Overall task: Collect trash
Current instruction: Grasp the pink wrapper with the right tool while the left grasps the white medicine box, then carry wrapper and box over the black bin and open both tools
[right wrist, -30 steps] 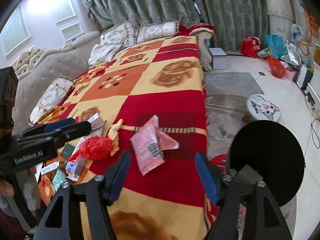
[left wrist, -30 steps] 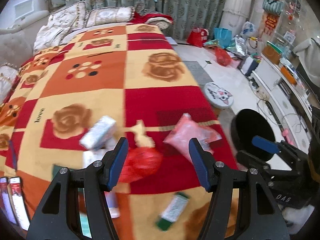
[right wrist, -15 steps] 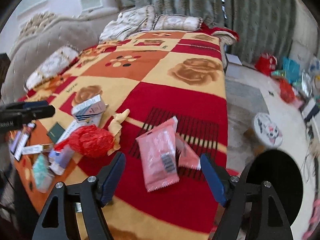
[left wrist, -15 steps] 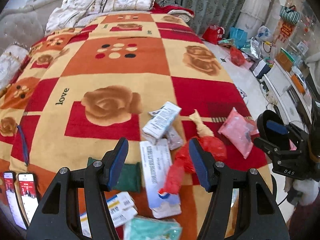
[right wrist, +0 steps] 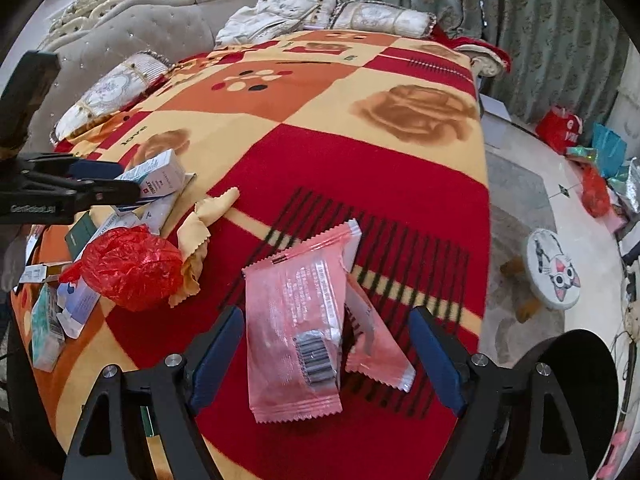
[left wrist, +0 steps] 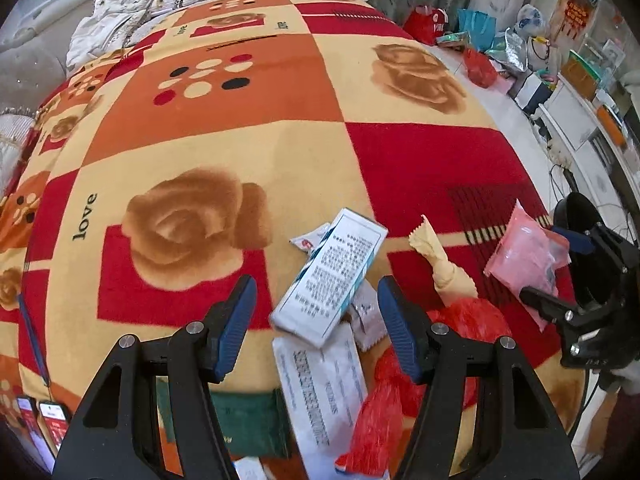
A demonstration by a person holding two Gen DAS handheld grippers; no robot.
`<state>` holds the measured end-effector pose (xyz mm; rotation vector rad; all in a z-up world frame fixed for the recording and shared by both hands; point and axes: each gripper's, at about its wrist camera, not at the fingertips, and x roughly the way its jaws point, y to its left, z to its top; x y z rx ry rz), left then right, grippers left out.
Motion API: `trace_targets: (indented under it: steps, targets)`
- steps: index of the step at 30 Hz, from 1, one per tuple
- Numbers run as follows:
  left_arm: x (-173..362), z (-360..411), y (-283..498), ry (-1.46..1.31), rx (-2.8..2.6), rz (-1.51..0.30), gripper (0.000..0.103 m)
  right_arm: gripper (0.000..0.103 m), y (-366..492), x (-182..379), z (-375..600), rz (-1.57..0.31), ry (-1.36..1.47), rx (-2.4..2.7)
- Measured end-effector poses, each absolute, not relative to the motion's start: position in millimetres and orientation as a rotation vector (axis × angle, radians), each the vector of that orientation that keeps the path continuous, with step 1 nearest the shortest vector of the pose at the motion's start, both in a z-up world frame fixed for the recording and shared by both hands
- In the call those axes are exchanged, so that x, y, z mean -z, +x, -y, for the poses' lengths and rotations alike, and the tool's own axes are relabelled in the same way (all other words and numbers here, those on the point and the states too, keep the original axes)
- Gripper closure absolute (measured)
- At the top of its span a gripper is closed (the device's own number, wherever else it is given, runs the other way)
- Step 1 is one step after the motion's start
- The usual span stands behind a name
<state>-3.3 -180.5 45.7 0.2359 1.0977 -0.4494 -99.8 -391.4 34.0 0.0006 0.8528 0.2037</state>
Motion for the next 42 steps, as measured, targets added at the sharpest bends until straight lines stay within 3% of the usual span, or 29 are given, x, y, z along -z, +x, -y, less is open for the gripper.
trace_targets:
  steps: [4, 5, 6, 7, 10, 24, 42]
  targets:
    - [-43, 185, 0, 0.223, 0.455, -1.111, 0.060, 0.024, -97, -25, 388, -0.861, -0.013, -0.202]
    - [-44, 185, -1, 0.227, 0.454, -1.103, 0.062, 0.031, -98, -25, 389, -0.855, 0.003, -0.201]
    - [-45, 186, -1, 0.228, 0.456, -1.101, 0.066, 0.050, -99, -25, 392, -0.843, 0.027, -0.204]
    - [-47, 186, -3, 0.229, 0.459, -1.099, 0.068, 0.058, -102, -27, 396, -0.827, 0.055, -0.210]
    - [-56, 185, -8, 0.212, 0.461, -1.078, 0.070, 0.068, -107, -29, 400, -0.823, 0.083, -0.212]
    - [-112, 217, -51, 0.134, 0.582, -0.985, 0.071, 0.069, -169, -78, 430, -0.663, 0.166, -0.150]
    - [-132, 310, -108, 0.174, 0.734, -0.962, 0.071, 0.069, -229, -83, 505, -0.626, 0.248, 0.002]
